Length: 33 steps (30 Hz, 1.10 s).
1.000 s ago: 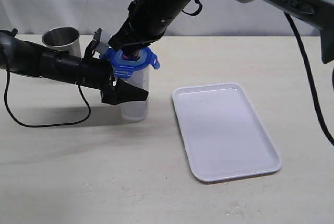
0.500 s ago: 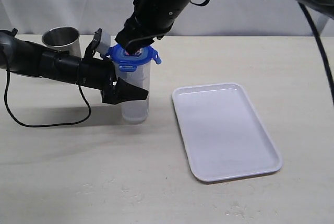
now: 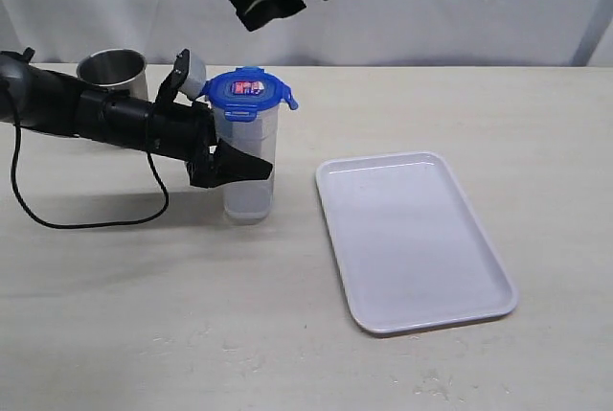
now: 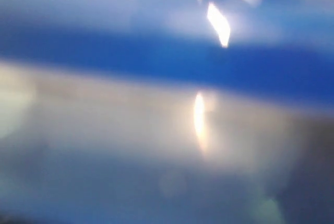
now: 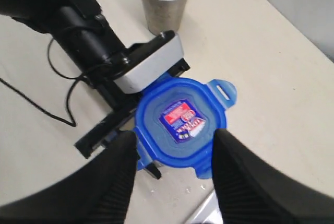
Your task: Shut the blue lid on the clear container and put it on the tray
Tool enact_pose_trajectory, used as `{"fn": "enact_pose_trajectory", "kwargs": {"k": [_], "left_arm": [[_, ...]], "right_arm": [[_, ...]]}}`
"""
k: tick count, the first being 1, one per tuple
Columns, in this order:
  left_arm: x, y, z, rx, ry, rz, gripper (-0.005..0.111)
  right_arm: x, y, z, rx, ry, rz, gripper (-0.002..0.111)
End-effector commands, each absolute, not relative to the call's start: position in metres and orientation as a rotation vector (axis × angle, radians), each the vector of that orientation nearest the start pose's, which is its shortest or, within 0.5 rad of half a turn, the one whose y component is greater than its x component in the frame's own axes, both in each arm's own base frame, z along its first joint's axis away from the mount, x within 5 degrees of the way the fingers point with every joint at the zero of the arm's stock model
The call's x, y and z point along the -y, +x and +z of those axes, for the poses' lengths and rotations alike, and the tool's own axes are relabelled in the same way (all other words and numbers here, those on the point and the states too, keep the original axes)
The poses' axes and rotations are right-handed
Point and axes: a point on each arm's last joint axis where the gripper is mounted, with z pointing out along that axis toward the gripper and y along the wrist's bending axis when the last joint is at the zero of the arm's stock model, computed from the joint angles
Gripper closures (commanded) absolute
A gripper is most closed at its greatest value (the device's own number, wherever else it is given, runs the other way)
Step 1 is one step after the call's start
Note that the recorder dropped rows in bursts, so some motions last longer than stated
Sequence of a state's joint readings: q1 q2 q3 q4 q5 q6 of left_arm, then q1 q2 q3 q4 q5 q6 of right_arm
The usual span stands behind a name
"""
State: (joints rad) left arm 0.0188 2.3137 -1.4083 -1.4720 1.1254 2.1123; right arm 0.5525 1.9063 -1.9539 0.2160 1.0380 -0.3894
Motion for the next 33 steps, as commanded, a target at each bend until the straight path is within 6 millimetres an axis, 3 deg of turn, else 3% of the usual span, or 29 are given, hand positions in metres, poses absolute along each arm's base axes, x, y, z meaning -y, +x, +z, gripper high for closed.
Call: {"fn": "enact_pose_trajectory", "kwargs": {"k": [1,7,13,14,18,24,27,33], "left_arm": [[0.076,0.434,0.110,-1.741,1.152,-0.913,0.107],[0.076,0.434,0.114,-1.725,1.146,-0.921,0.107],[0.077,0.439,0.128,-1.688,1.135,-0.902,0.107],[0.077,0.439,0.139,-1.667,1.140,-0.884,0.107],[0.077,0.437,0.160,-1.622,1.160,-0.863,0.107],[0.076,0.439,0.161,-1.643,1.164,-0.811,0.107],[0.076,0.439,0.162,-1.642,1.164,-0.813,0.107],[0.077,0.437,0.162,-1.634,1.169,-0.829,0.107]], "right_arm": [[-0.236,0.370,0.338,-2.227,-0.982,0.216,0.064],[-0.210,0.387,0.331,-2.291,-0.781,0.310,0.063],[-0.177,0.396,0.332,-2.341,-0.730,0.627,0.063],[-0.174,0.395,0.333,-2.342,-0.749,0.704,0.063],[-0.181,0.397,0.326,-2.352,-0.749,0.709,0.063],[-0.191,0.395,0.322,-2.370,-0.697,0.906,0.063],[-0.200,0.391,0.314,-2.435,-0.710,0.845,0.054],[-0.216,0.393,0.303,-2.458,-0.649,0.727,0.054]]}}
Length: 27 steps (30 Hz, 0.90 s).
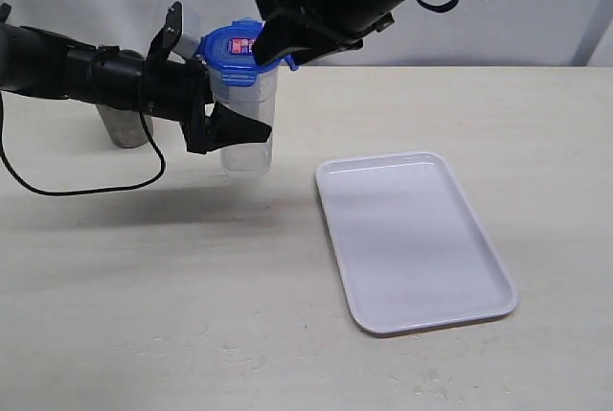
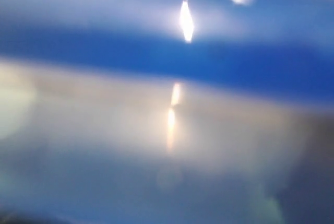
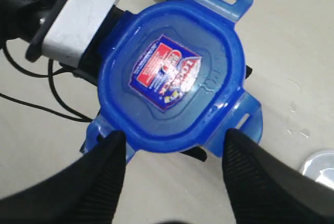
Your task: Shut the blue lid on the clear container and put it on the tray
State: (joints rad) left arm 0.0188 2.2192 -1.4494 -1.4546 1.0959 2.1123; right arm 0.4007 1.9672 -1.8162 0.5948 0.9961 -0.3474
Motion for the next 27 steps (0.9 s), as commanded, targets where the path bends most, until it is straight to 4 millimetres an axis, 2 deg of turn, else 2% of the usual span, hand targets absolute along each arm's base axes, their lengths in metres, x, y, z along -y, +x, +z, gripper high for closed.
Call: {"fn": "enact_pose_trajectory", "kwargs": {"k": [1,9,15,20,22,27], "left_arm": [[0.077,0.437,0.162,-1.633,1.169,-0.831,0.107],[0.077,0.436,0.162,-1.626,1.172,-0.842,0.107],[0.077,0.436,0.162,-1.626,1.172,-0.842,0.107],[0.077,0.436,0.162,-1.626,1.170,-0.842,0.107],[0.077,0.436,0.162,-1.626,1.170,-0.842,0.107],[0.077,0.436,0.163,-1.625,1.168,-0.843,0.107]], "right_arm": [[-0.216,0.394,0.303,-2.459,-0.639,0.728,0.054],[-0.215,0.401,0.297,-2.440,-0.618,0.688,0.054],[-0.220,0.403,0.287,-2.453,-0.627,0.744,0.054],[-0.225,0.406,0.271,-2.486,-0.643,0.790,0.064],[-0.225,0.407,0.270,-2.479,-0.649,0.796,0.068],[-0.226,0.407,0.269,-2.484,-0.650,0.796,0.068]]}}
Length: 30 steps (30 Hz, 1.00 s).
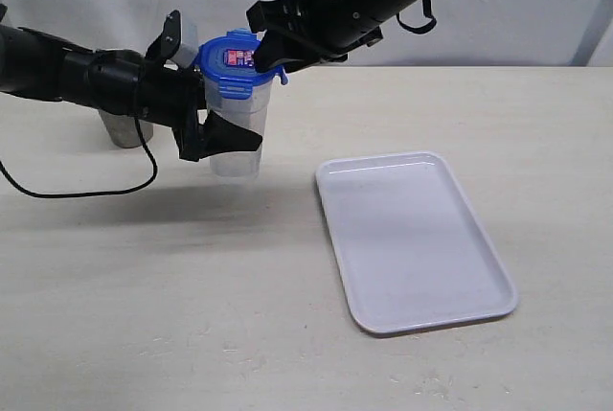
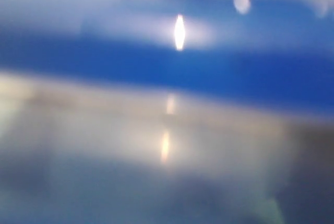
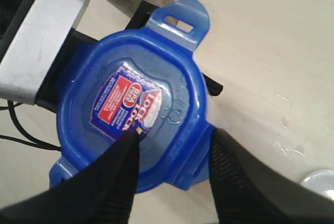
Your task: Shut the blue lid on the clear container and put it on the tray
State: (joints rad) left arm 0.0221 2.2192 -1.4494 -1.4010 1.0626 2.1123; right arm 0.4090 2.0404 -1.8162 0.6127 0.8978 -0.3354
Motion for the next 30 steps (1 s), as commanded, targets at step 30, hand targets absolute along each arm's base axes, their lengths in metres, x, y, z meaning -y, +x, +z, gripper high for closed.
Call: {"fn": "enact_pose_trajectory", "kwargs": {"k": [30], "left_arm": [[0.095,0.433,0.165,-1.587,1.183,-0.899,0.107]], "right_arm": [[-0.261,0.401,0.219,-2.521,-0.780,1.085,0.062]]}}
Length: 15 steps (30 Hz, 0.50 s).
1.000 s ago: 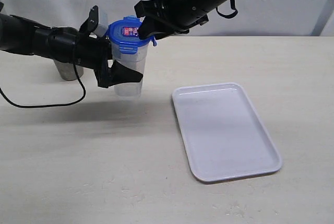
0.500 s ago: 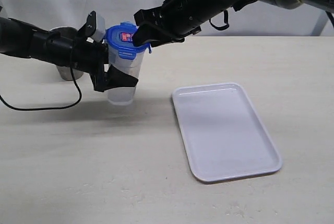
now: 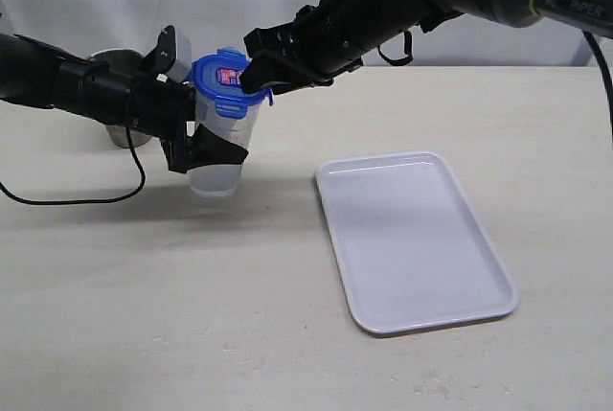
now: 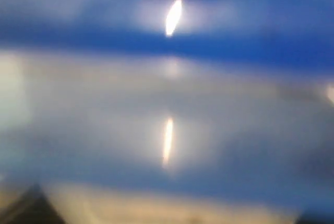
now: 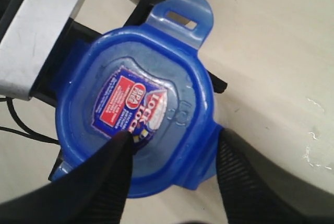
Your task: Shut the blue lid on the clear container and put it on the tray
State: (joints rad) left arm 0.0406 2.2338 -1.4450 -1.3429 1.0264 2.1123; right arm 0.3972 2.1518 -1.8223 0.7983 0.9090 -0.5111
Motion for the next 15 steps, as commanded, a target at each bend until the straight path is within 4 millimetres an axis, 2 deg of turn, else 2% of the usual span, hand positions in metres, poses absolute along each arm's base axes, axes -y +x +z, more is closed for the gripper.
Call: {"fn": "enact_pose_trajectory", "kwargs": {"k": [1,7,15], "left_arm": [[0.0948,0.4326,0.1646,-1.587,1.183,-0.899,0.107],[0.0947,0.4329,0.1645,-1.589,1.180,-0.896,0.107],[0.0954,0.4322,0.1660,-1.575,1.174,-0.915,0.107]], "right_arm": [[-0.2613,0.4007,0.2194,-2.521,-0.780,1.085,0.062],[-0.2660,0.3978,0.2248,-2.480,-0.776,1.200,0.062],[-0.2669,0.3968,0.2260,-2.465,-0.789,1.224,0.062]]}}
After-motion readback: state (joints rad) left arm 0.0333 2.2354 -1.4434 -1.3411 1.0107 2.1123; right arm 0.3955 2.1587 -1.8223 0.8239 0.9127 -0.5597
